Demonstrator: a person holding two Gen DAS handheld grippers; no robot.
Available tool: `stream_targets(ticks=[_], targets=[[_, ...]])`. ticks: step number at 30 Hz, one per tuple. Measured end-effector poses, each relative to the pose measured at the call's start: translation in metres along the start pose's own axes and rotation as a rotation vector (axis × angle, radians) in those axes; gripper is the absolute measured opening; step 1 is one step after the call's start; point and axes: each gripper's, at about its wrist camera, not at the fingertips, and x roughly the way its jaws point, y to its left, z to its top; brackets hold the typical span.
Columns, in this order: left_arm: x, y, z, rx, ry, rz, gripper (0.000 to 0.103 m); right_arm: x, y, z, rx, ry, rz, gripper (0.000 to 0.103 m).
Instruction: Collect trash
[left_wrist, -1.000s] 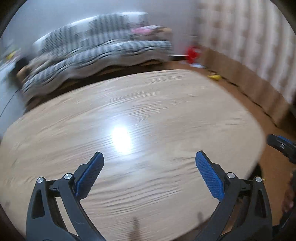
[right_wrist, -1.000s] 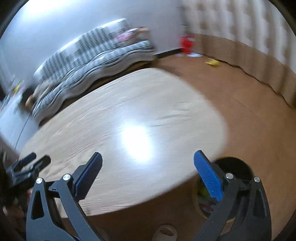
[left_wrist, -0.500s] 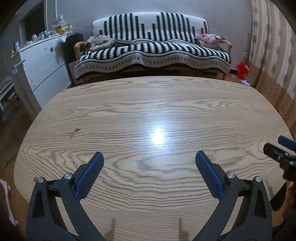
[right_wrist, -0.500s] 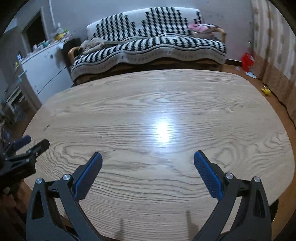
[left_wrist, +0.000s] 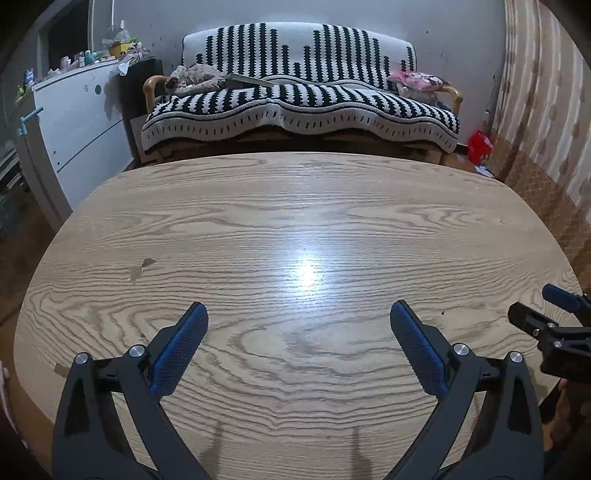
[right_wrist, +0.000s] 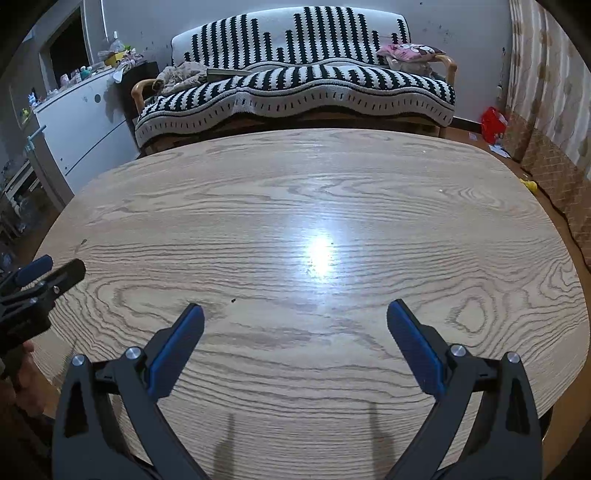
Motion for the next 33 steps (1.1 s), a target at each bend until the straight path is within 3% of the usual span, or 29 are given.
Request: stream_targets(ticks=[33], targets=[[0.0065, 0.0036, -0.0028, -0.008, 0.018, 0.002, 0.096, -0.0042, -0.0038, -0.0043, 0.009, 0.005, -0.008, 0.096]])
